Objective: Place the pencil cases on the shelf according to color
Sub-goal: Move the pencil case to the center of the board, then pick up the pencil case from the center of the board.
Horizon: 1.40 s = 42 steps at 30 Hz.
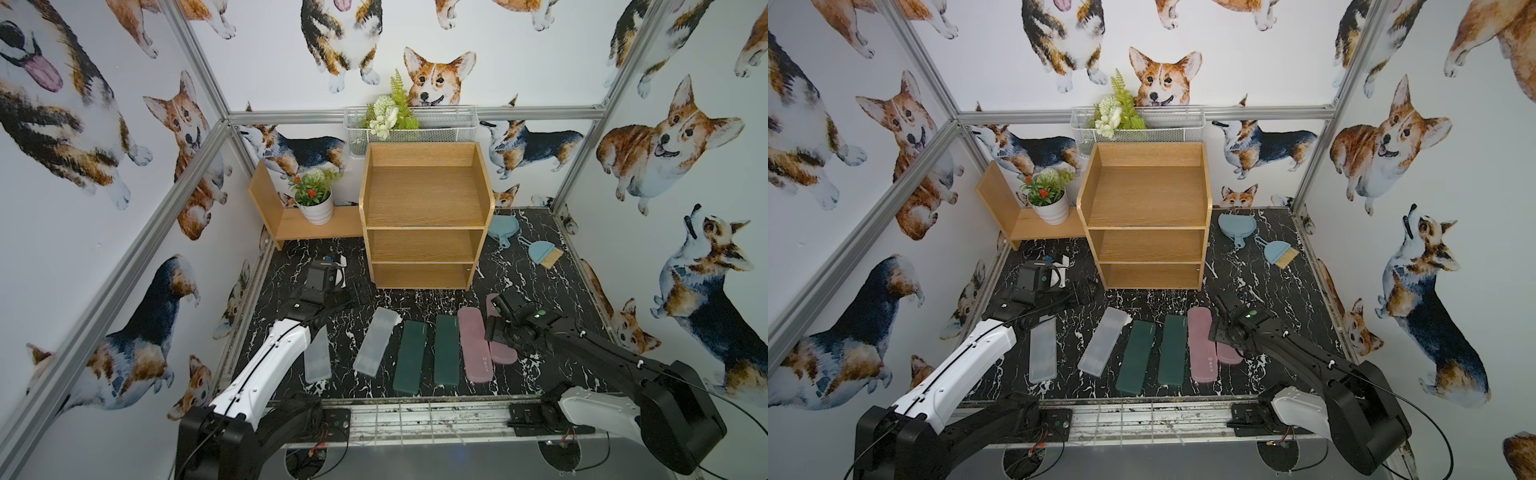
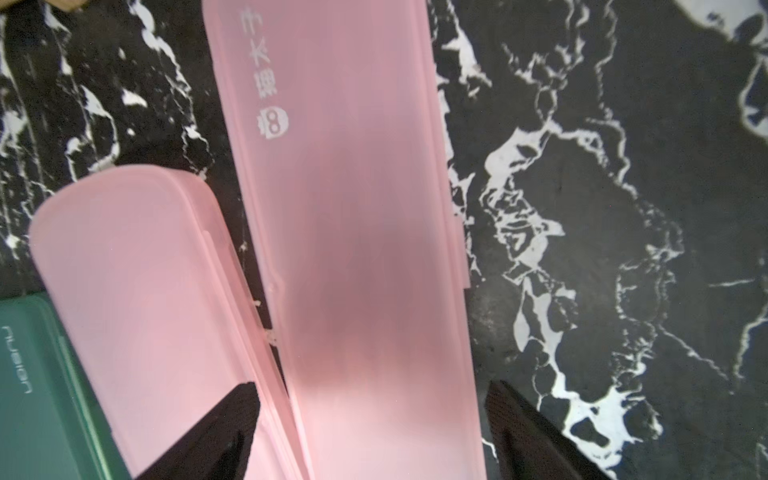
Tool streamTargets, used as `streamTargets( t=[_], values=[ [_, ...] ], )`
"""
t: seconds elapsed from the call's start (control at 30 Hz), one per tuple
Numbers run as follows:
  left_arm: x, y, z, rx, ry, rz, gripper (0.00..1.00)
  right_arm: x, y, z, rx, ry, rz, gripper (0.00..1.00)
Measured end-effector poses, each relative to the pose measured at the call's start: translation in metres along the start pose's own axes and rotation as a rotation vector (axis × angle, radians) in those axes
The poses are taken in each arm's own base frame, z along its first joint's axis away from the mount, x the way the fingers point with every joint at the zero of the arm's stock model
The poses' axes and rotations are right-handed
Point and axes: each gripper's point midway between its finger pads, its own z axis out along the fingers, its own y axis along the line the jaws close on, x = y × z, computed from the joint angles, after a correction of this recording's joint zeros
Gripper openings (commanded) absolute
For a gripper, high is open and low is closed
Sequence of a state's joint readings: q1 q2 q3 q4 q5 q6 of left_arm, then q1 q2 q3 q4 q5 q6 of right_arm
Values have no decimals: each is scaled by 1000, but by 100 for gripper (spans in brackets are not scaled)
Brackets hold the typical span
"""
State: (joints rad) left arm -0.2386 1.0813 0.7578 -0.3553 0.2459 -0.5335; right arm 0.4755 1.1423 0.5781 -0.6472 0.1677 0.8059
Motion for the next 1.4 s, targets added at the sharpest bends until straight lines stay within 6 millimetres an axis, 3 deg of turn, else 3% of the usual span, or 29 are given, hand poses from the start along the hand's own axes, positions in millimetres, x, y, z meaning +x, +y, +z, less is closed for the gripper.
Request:
streamTargets(
  t=[0.17,0.5,0.6,0.83,1.0,1.27,1.4],
  values=[
    [4,-7,1,12,10,-2,99,18,-2,10,21,46,-22,90],
    [3,-22,1,43,3,4,99,23,-7,18,54,45,-36,81],
    [0,-23,1,38,-7,4,99,25,-10,21,64,35,-40,75],
    [-3,-23,-4,34,-29,5,99,18,-3,20,55,-20,-53,47],
    [-4,-22,-6,25,-39,-2,99,16,4,16,38,-54,-70,47],
    [-6,-24,-15,27,-51,-3,99,32,12,-3,-21,-4,-72,51],
    [-7,-24,-16,24,-57,-3,99,31,14,-9,-40,-12,-70,66]
  ],
)
